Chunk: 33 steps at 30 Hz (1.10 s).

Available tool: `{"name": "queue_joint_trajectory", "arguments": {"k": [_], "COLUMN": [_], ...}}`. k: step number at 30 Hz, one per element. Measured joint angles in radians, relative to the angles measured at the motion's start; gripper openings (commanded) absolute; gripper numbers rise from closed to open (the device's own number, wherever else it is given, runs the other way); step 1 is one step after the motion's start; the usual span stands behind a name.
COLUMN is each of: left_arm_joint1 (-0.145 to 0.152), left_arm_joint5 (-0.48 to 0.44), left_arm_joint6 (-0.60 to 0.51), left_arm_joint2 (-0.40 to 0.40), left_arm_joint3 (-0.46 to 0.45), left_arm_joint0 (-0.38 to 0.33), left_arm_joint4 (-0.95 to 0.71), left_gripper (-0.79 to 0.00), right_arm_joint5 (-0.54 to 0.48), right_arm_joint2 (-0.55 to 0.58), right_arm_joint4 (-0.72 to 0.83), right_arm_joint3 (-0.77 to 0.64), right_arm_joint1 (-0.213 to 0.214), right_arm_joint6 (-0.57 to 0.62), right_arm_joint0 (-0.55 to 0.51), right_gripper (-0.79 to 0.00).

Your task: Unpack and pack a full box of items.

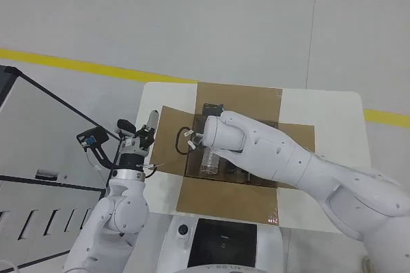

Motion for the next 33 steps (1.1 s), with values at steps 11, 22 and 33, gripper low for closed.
{"name": "queue_joint_trajectory", "arguments": {"k": [11, 22, 33], "left_arm_joint1": [0.000, 0.000, 0.000], "left_arm_joint5": [0.000, 0.000, 0.000], "left_arm_joint6": [0.000, 0.000, 0.000], "left_arm_joint2": [0.000, 0.000, 0.000], "left_arm_joint3": [0.000, 0.000, 0.000], "left_arm_joint0": [0.000, 0.000, 0.000], "left_arm_joint4": [0.000, 0.000, 0.000], "left_gripper": [0.000, 0.000, 0.000], "right_arm_joint5": [0.000, 0.000, 0.000], "right_arm_joint2": [-0.003, -0.004, -0.004], "right_arm_joint4": [0.096, 0.018, -0.032], "right_arm_joint3": [0.159, 0.288, 0.377], "right_arm_joint1": [-0.092, -0.171, -0.218], "right_arm_joint6": [-0.115, -0.088, -0.056], "right_arm_joint0": [-0.036, -0.051, -0.059], "right_gripper": [0.000, 0.000, -0.135]}}
